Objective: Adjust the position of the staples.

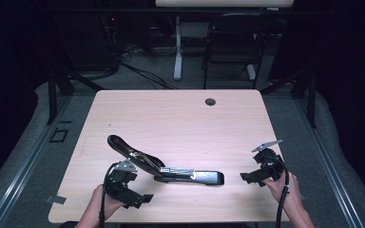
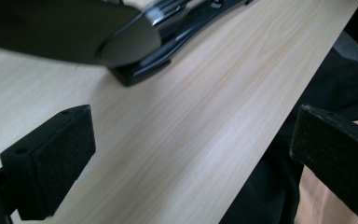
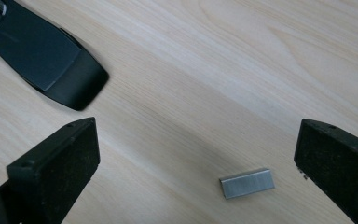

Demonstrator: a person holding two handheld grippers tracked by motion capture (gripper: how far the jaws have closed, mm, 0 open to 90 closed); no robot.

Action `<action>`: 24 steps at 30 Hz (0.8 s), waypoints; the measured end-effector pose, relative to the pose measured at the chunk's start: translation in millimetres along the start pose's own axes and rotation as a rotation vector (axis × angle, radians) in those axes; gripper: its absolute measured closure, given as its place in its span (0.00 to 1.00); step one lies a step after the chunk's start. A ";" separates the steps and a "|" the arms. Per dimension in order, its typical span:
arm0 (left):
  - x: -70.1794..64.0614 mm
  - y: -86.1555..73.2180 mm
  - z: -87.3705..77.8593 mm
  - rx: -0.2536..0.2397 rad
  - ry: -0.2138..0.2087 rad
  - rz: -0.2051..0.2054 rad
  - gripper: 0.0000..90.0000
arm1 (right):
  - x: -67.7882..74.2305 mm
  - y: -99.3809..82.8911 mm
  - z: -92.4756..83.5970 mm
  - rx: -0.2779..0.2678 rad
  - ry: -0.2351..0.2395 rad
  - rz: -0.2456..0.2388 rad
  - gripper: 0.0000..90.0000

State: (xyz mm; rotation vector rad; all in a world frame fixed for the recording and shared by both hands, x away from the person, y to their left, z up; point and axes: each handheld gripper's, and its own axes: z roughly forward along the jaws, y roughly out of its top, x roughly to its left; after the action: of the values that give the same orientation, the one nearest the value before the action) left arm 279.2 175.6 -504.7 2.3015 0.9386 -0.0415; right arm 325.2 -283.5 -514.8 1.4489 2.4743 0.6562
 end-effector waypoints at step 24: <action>19.4 -6.0 -6.0 -0.013 0.012 -0.066 0.00 | -35.9 -10.3 3.4 0.067 -0.005 0.027 0.33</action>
State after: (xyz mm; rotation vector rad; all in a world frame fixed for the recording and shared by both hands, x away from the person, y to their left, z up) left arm 288.6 194.3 -508.2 2.2605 1.0184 -0.0491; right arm 336.5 -318.0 -524.5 1.5079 2.4998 0.5784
